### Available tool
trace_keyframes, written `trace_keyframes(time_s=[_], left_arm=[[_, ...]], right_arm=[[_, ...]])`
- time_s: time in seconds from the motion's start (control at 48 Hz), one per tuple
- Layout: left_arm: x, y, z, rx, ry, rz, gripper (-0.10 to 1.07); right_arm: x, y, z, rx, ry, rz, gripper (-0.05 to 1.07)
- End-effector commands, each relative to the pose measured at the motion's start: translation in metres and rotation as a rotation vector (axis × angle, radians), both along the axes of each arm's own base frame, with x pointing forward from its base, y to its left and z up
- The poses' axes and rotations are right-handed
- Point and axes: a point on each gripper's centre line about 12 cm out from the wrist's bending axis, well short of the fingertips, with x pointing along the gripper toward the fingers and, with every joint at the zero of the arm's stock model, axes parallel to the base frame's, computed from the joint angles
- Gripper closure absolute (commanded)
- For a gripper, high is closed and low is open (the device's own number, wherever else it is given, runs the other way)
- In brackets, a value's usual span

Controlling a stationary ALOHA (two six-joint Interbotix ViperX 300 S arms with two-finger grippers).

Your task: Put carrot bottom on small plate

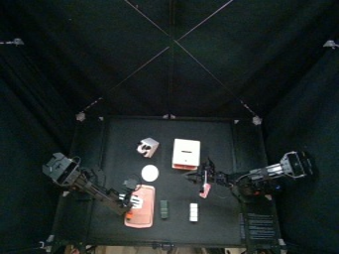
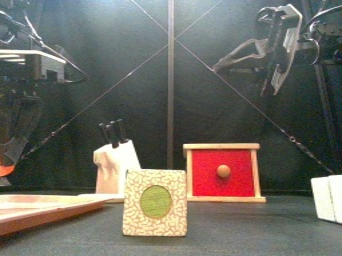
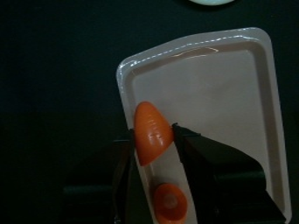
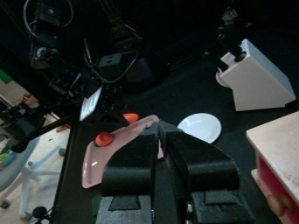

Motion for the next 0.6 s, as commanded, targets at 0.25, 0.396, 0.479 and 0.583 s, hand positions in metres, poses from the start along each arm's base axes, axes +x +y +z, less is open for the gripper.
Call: trace_keyframes(time_s=[0.25, 0.396, 0.479, 0.583], left_arm=[[0.032, 0.023, 0.045, 0.081, -0.170, -0.074, 0.27], [0.043, 0.049, 0.047, 0.131, -0.183, -0.062, 0.27], [0.049, 0.062, 0.045, 0.143, -0.183, -0.057, 0.27], [0.052, 0.079, 0.040, 0.158, -0.164, -0.033, 0.27]], right_arm=[[0.000, 0.002, 0.007, 0.000, -0.028, 0.006, 0.52], [0.000, 0.002, 0.007, -0.003, -0.029, 0.007, 0.52], [0.000, 0.003, 0.007, -0.003, -0.029, 0.009, 0.52], [-0.001, 0.002, 0.006, -0.004, -0.024, 0.007, 0.52]])
